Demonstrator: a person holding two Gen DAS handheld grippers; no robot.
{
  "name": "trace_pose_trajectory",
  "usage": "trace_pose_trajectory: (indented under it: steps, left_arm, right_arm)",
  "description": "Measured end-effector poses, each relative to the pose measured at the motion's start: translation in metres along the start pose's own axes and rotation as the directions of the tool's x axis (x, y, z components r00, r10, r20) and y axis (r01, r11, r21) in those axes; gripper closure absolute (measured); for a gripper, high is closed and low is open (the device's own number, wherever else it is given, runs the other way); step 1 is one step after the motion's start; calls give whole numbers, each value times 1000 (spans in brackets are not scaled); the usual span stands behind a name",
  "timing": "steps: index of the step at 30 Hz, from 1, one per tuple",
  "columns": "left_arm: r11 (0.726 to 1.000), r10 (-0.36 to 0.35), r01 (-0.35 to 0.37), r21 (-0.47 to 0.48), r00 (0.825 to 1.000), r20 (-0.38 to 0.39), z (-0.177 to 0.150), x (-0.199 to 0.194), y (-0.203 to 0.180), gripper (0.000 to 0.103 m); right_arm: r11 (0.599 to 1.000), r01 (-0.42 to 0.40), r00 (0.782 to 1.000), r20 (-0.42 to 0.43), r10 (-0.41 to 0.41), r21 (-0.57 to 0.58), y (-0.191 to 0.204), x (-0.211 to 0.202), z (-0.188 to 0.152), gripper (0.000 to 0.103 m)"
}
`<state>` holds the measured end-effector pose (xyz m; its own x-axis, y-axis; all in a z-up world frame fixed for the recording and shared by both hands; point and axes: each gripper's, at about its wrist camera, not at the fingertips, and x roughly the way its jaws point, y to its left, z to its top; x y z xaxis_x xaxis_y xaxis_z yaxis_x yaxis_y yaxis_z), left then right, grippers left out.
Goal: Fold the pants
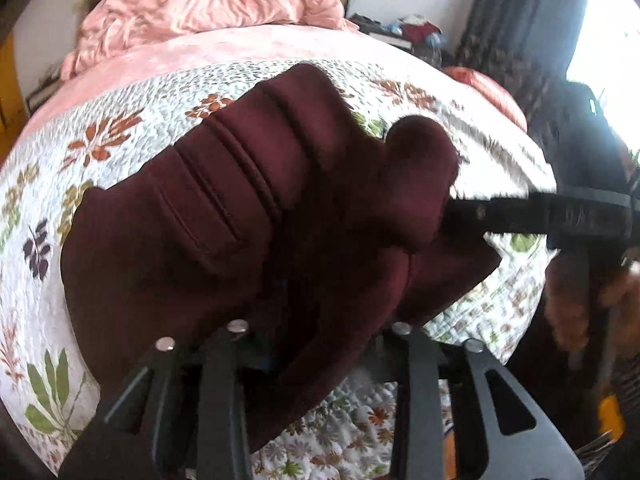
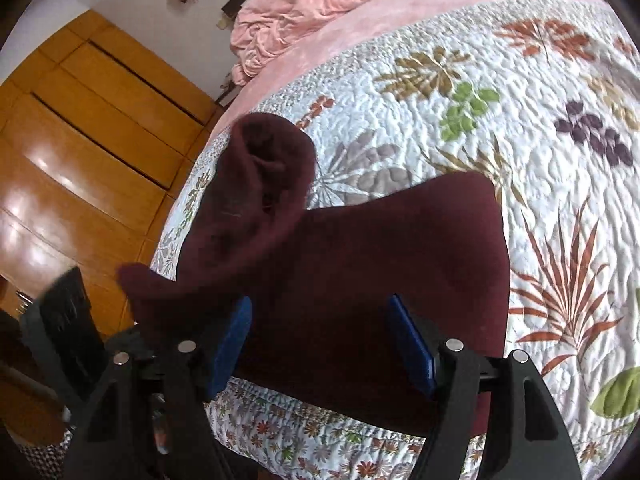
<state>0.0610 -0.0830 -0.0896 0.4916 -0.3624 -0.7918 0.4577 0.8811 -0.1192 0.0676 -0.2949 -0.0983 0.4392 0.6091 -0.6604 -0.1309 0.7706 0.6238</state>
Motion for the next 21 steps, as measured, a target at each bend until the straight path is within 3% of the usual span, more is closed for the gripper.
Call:
trace_pose_trajectory:
  steps: [1, 3, 5, 6, 8, 11, 14, 18, 21]
  left_arm:
    - [1000, -5, 5, 5, 1000, 6, 0, -2, -1, 59]
    - [996, -85, 86, -20, 996, 28, 5, -16, 5, 33]
    - [984, -162, 167, -69, 984, 72, 2, -35, 12, 27]
    - [978, -177, 187, -94, 979, 105, 2, -47, 19, 15]
    - [968, -163, 192, -161, 970, 181, 5, -71, 44, 7]
    - [955, 16, 28, -295, 989, 147, 14, -74, 85, 7]
    - [908, 179, -153, -389, 983, 29, 2, -64, 123, 8]
    - [866, 199, -195, -460, 979, -40, -5, -48, 144, 8]
    - [864, 216, -230, -448, 973, -85, -23, -32, 131, 8]
  right_arm:
    - [1000, 2, 1000, -4, -2, 5, -2, 0, -1, 32]
    - [1000, 7, 1000, -8, -6, 6, -4, 0, -1, 32]
    - [1000, 8, 1000, -18, -7, 15, -5, -1, 1, 31]
    - [1000, 11, 1000, -18, -10, 28, -6, -4, 3, 30]
    - [998, 17, 1000, 3, -17, 56, -8, -12, 5, 19]
    - [997, -11, 999, 34, 8, 80, -6, -26, 13, 14]
    - [998, -29, 997, 69, 25, 60, 6, -38, 20, 11]
    - [1000, 4, 1000, -2, -4, 10, 19, -20, 24, 10]
    - [1000, -1, 997, -71, 3, 26, 16, 2, 22, 10]
